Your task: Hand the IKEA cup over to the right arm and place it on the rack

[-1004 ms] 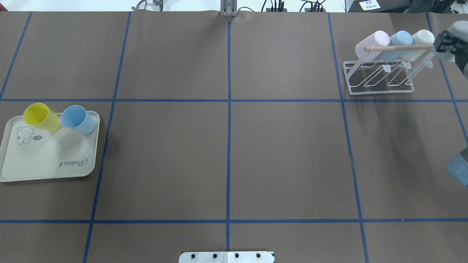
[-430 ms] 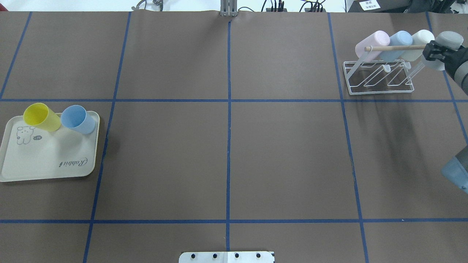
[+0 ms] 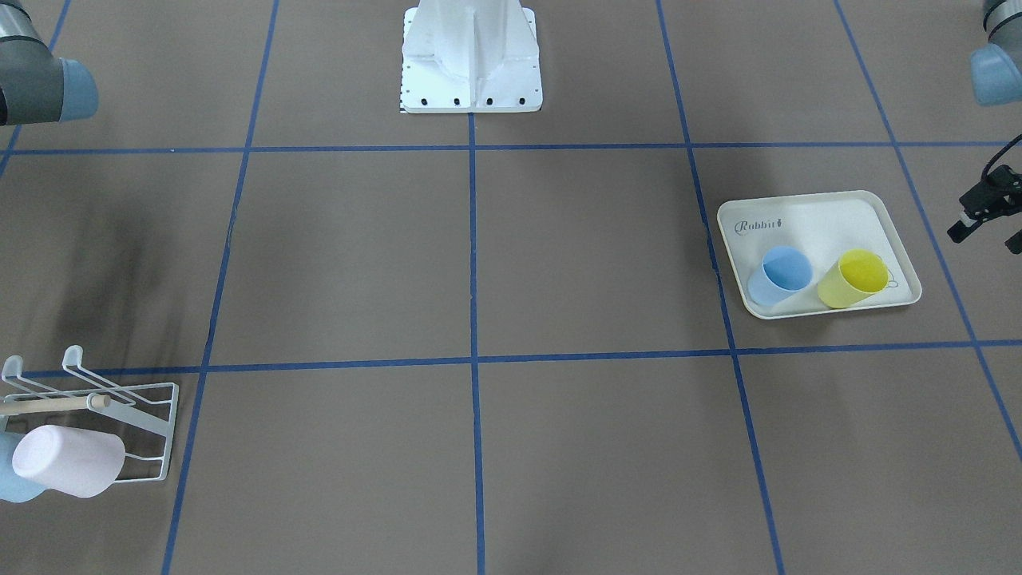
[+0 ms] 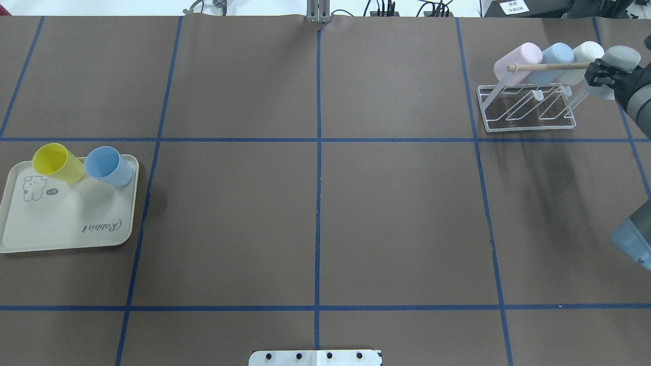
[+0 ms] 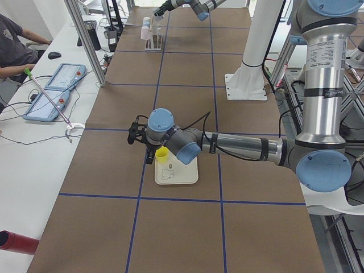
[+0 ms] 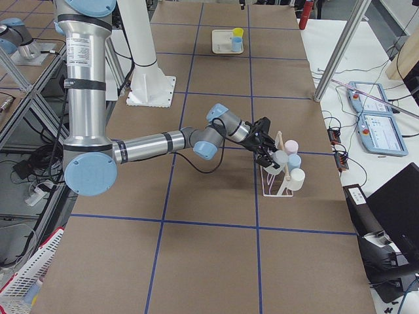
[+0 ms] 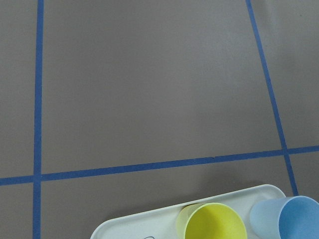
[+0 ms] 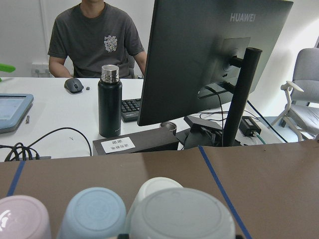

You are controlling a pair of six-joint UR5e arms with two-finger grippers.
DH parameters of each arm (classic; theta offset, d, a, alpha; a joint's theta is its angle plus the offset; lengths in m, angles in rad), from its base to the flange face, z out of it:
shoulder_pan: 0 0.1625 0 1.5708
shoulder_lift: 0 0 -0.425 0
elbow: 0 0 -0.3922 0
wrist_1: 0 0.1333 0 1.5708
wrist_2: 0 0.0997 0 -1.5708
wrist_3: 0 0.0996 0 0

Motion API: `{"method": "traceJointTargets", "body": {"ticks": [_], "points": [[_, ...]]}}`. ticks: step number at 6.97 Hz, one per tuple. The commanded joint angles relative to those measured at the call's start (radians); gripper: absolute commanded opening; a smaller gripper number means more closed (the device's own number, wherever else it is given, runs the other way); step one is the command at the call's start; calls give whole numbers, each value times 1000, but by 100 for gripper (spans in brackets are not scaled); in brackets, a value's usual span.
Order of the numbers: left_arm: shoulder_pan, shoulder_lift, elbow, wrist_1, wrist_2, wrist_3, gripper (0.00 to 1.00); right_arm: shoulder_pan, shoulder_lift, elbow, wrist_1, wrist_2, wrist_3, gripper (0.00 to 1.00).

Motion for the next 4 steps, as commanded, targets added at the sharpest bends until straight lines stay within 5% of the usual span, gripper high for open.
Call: {"method": "traceJointTargets", "body": {"ticks": [1, 4], "points": [[0, 0, -1, 0, 0, 0, 100, -4, 1, -11, 0, -12, 1, 0], [0, -1, -1, 0, 0, 0, 100, -12, -1, -20, 0, -24, 1, 0]]}}
